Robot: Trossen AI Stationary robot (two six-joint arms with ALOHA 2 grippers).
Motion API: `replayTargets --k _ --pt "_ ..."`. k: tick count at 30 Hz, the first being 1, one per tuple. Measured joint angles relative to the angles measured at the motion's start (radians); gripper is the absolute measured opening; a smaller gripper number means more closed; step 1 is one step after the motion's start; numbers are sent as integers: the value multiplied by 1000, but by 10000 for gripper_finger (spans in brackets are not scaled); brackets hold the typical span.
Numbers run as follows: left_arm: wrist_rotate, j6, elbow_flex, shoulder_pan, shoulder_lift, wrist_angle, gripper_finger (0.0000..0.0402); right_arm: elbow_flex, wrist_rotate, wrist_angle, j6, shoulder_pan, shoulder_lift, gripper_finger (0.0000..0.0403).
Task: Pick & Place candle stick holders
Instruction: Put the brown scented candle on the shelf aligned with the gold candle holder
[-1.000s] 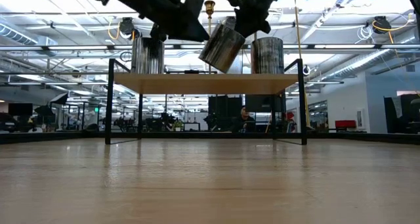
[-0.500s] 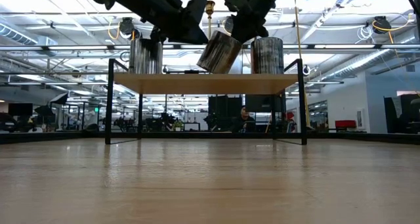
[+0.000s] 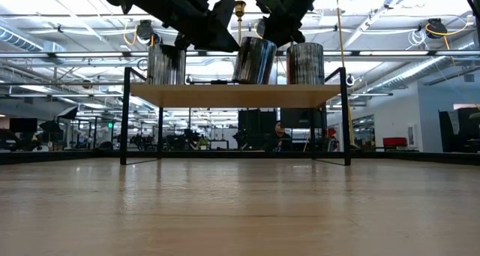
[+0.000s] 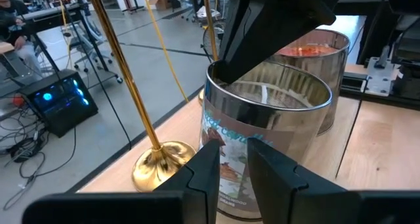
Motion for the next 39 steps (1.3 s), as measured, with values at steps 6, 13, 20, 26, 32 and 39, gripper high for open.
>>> replayTargets --k 6,13,20,26,32,39 --pt "0 4 0 0 0 0 85 0 -4 3 -21 -3 0 11" --pt "4 12 -1 0 2 -1 85 0 -7 14 -41 -2 0 42" --pt "2 16 -1 0 2 -1 85 -39 -7 93 -51 -2 0 70" --pt "2 29 -2 0 2 -2 85 -69 -6 161 -113 -8 0 70" --pt "3 58 -4 -11 -11 -7 85 -70 -6 173 -168 28 -60 67" --pt "10 85 -7 -51 -98 -17 85 -71 -1 65 -237 125 -177 71"
